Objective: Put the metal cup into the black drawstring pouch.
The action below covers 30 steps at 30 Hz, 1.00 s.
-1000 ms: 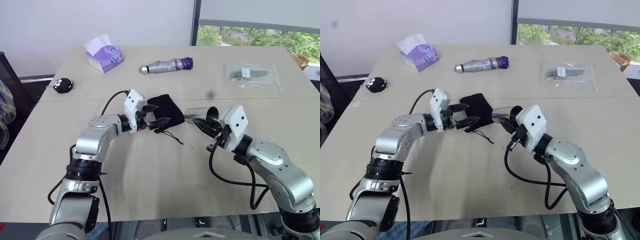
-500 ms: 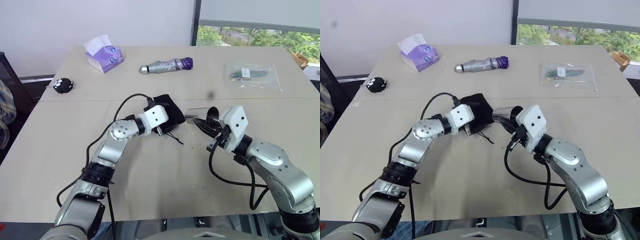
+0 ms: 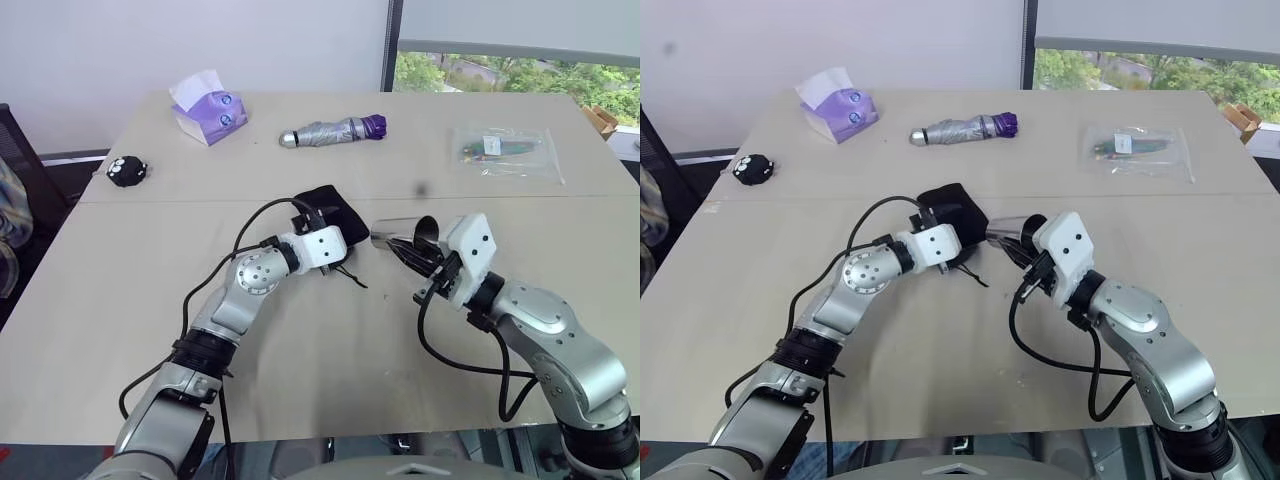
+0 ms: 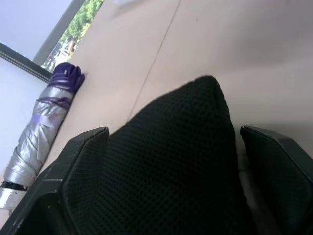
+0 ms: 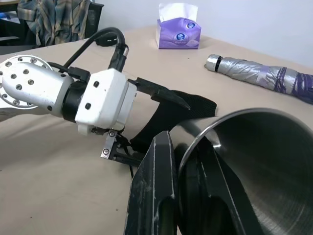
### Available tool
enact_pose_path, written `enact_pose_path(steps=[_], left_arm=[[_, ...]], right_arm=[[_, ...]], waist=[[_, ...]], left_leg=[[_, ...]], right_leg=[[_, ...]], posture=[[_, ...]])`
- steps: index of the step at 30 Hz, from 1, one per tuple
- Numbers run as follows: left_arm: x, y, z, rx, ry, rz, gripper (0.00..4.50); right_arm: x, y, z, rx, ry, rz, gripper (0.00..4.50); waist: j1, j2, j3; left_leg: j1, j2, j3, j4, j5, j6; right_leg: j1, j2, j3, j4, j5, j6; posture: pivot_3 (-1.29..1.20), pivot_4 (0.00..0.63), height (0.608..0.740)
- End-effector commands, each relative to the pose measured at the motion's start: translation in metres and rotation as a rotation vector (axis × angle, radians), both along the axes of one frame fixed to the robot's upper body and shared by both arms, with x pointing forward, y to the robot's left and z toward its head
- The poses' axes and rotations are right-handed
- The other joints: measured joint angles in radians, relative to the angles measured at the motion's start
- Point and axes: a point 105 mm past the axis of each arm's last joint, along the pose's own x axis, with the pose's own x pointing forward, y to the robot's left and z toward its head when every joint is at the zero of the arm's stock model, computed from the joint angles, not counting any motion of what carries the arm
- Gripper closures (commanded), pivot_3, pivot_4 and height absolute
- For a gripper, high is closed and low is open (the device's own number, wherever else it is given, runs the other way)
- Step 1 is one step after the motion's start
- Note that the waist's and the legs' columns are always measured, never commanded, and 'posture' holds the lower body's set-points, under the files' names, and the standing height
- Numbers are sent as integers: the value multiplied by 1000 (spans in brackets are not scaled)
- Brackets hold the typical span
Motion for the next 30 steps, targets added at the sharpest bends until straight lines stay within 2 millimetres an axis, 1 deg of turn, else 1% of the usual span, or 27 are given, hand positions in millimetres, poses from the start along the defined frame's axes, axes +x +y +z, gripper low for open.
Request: enact_pose_path(steps=[1,4,7,11,16,20,26,30], left_arm=[[8,-5,14,-2,-96,34,32],[11,-6,15,0,-127,65,32],[12,-6,10,22,-138,86,32],[15,2,7,52,-156,135,32],[16,29,10,88,-229,252,32],[9,50,9,116,-258,334,32],[2,75,11,124,-305,468,32],[-2,86,7,149,-318,526,32]], right_arm=[[-6,-1,12,15,-49,2,4500],[-6,-1,12,12,-46,3,4500],[-6,-1,12,6,-44,9,4500],[-5,-2,13,1,-44,15,4500],[-4,-3,13,-5,-42,27,4500],[-4,-1,13,-8,-34,47,4500],[-4,2,11,-13,-23,80,4500],[-5,3,11,-17,-15,97,4500]], waist=[[0,0,0],[-1,0,0],[-2,0,0],[-2,0,0],[-8,0,0],[-13,0,0],[-26,0,0],[-28,0,0]], left_leg=[[0,0,0,0,0,0],[0,0,0,0,0,0],[0,0,0,0,0,0],[0,0,0,0,0,0],[1,0,0,0,0,0],[1,1,0,-1,0,0],[2,3,0,-1,0,0],[3,3,0,-1,0,0]], right_leg=[[0,0,0,0,0,0],[0,0,0,0,0,0],[0,0,0,0,0,0],[0,0,0,0,0,0],[0,0,0,1,0,0],[0,0,0,1,0,0],[0,-1,0,1,0,0],[0,-1,0,2,0,0]], posture=[[0,150,740],[0,150,740],[0,150,740],[0,150,740],[0,150,740],[0,150,740],[0,150,740],[0,150,740]])
